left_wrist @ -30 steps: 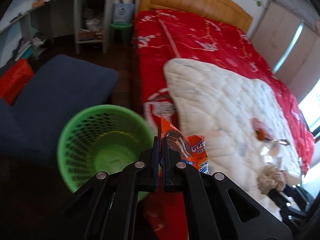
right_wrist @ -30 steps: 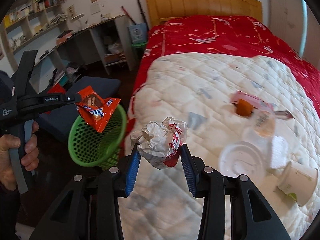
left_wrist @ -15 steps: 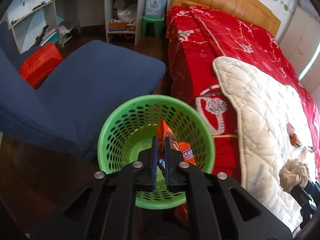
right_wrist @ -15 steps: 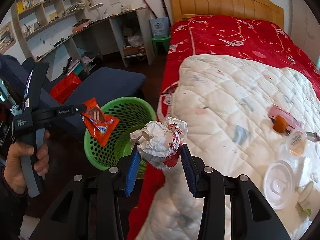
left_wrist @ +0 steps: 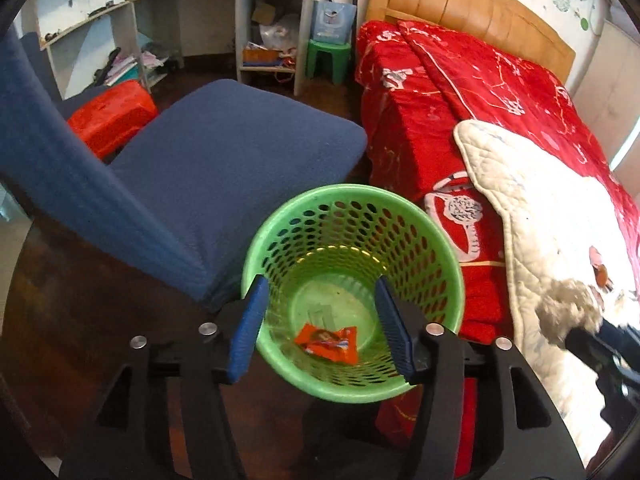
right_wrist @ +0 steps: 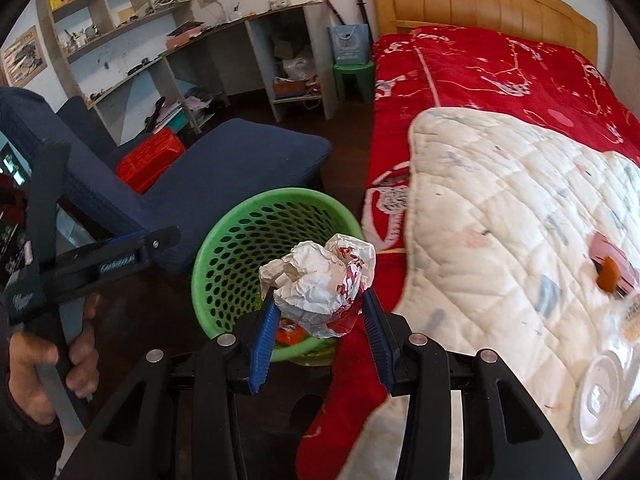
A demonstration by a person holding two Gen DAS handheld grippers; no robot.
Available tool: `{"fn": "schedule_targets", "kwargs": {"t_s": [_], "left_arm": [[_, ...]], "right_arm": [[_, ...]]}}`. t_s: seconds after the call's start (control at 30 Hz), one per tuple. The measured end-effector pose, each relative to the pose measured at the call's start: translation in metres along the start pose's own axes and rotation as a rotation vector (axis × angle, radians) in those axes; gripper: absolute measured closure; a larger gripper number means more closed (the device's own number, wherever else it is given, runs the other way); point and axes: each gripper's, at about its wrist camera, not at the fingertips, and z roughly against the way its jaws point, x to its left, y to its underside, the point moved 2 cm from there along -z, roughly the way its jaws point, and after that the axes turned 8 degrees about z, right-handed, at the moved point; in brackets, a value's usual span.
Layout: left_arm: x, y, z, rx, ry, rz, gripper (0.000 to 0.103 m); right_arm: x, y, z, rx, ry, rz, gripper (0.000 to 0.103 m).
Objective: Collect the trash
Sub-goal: 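Drop the wrapper into the basket with the left tool while the right tool drops the foil ball, then grasp the white plastic lid with the left tool while the right tool grasps the paper cup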
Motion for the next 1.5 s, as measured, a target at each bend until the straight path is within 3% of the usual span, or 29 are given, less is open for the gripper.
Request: {"fn": "schedule_targets", "kwargs": {"t_s": [0.27,0.37,0.73,1.27,1.5], "left_arm": [[0.020,0.014,0.017,-0.037,-0.040,-0.010,0.034],[0.023,0.017,0.022,-0.047,-0.049,-0.014,0.032],[-0.003,0.029,0.037,-0.060,-0.021,-0.056,0.027],[-0.122,0.069,0.059,-0.038,0.124,-0.219,0.025],[-0.164,0.087,0.066,-0.018,0.185,-0.273,0.025]], "right_arm": [[0.028,-0.019,-0.028,0.013,-0.044,0.021,0.060],[0.036,-0.025,-0.032,0.001,-0.051,0.025,0.050],[0.014,-0.014,0.004,-0.046,-0.023,-0.001,0.041],[-0.103,0.089,0.116,-0.084,0.257,-0.158,0.027],[-0.156,0.143,0.168,-0.096,0.474,-0.249,0.017]]}}
